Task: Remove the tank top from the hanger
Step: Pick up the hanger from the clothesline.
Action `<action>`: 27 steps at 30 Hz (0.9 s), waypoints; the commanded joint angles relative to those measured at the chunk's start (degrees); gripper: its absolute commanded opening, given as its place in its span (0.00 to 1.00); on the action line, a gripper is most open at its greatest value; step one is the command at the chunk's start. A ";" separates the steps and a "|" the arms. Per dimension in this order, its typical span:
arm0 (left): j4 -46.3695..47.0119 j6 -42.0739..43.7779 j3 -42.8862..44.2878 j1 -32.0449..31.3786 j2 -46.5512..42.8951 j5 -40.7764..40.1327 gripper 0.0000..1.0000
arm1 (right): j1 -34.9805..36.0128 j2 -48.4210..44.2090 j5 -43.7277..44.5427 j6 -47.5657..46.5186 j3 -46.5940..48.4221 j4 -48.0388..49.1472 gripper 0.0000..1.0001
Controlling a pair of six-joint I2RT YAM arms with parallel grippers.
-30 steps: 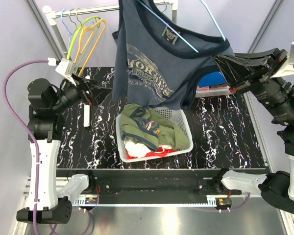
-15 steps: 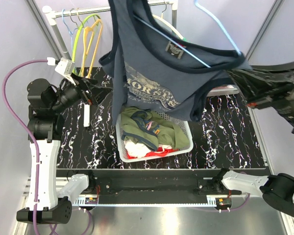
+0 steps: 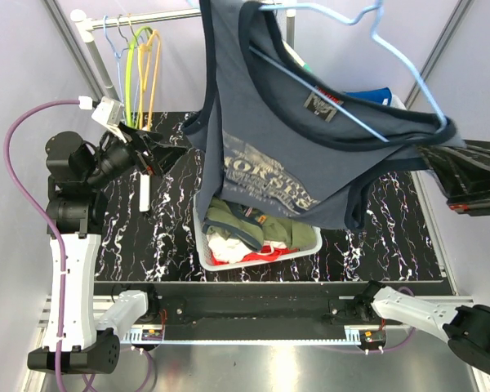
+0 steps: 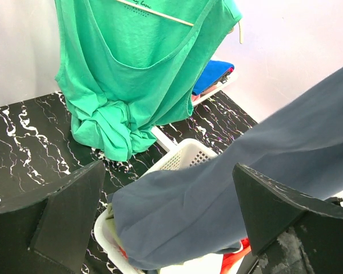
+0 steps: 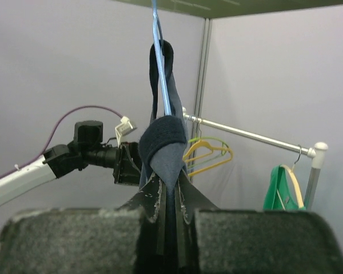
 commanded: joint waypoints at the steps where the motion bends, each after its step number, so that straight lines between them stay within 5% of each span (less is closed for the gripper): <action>1: 2.74 0.49 1.01 0.19 -1.11 0.09 0.99 | -0.14 -0.75 2.52 0.84 -5.33 1.83 0.00; 11: -2.26 8.64 4.96 0.19 -2.25 -0.26 0.99 | -0.14 -4.53 4.62 0.84 -23.45 -6.35 0.00; 16: -5.44 14.38 6.19 0.28 -1.73 12.64 0.99 | -0.14 -2.51 3.14 -0.39 -23.82 -9.60 0.00; 27: 3.27 9.90 6.55 -0.68 1.52 34.00 0.99 | -0.14 4.79 -9.17 -3.38 -16.43 -13.38 0.00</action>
